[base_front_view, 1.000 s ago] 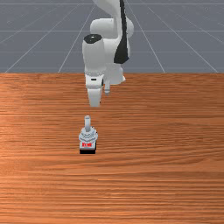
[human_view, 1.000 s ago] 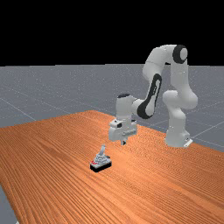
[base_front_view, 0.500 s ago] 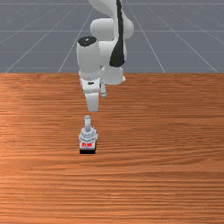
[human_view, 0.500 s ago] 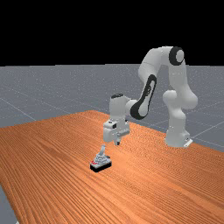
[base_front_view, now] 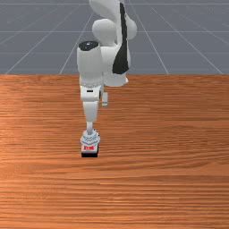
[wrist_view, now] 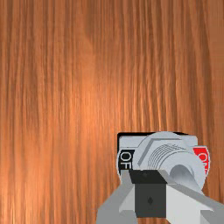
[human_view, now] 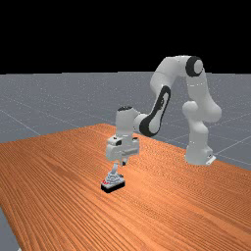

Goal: Turn on the trigger

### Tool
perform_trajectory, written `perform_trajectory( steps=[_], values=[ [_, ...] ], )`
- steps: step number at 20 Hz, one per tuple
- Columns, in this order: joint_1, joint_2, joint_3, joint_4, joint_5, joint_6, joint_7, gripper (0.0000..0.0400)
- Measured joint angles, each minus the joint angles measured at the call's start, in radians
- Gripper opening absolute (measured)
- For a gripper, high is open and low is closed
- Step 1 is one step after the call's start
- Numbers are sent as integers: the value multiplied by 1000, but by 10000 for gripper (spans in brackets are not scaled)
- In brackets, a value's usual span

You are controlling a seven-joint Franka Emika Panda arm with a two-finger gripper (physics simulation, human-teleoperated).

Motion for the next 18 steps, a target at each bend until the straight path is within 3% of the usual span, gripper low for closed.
perform_trajectory(
  steps=[1, 6, 18],
  values=[
    [12, 10, -15, 29, -12, -60, 45, 0],
    [-9, 18, -27, 42, -4, -65, 36, 0],
    [-26, 35, -12, 21, 8, 0, -17, 0]
  ],
)
